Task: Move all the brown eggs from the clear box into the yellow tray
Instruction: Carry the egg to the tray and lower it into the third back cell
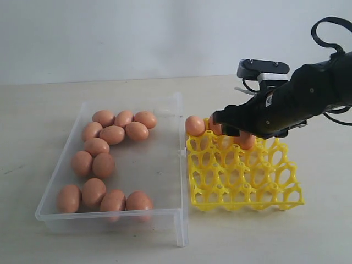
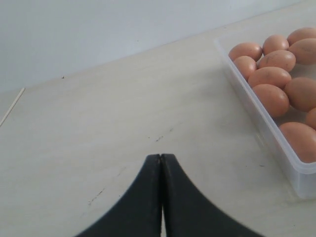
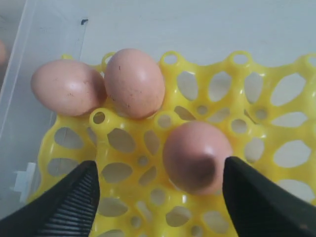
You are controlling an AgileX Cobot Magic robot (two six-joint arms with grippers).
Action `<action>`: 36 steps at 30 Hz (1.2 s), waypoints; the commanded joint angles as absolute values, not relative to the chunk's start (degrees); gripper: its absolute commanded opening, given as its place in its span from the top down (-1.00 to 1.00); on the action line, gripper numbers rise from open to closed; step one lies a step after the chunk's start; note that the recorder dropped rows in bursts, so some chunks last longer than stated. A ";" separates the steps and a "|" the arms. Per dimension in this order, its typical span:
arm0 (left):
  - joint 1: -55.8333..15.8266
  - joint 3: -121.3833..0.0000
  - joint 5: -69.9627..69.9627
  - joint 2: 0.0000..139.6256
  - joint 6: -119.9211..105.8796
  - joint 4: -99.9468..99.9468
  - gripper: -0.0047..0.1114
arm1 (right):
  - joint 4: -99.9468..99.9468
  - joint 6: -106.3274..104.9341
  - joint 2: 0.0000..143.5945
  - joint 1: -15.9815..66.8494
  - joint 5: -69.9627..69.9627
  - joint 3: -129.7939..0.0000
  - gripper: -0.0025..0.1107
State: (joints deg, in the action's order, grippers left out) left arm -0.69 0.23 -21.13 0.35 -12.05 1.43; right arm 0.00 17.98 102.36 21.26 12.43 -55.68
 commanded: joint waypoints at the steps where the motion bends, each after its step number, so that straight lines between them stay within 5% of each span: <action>1: -0.59 0.00 -20.80 0.00 -11.76 1.43 0.92 | -0.34 18.09 103.59 20.28 9.67 -55.45 -0.23; 20: -0.59 0.00 -20.80 0.00 -11.76 1.43 0.92 | -3.55 18.09 108.36 18.88 7.69 -55.71 -0.13; 23: -0.59 0.00 -20.80 0.00 -11.76 1.43 0.92 | -3.55 18.09 108.89 18.88 7.83 -55.94 0.10; 29: -0.59 0.00 -20.80 0.00 -11.86 1.43 0.92 | -3.55 18.09 108.43 18.88 8.05 -55.94 0.96; 36: -0.59 0.00 -20.80 0.00 -11.86 1.43 0.92 | -3.55 18.09 103.63 18.52 6.67 -55.94 0.96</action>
State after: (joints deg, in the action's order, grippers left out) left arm -0.69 0.23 -21.13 0.35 -12.05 1.43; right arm -3.01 18.13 106.27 19.13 8.23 -55.78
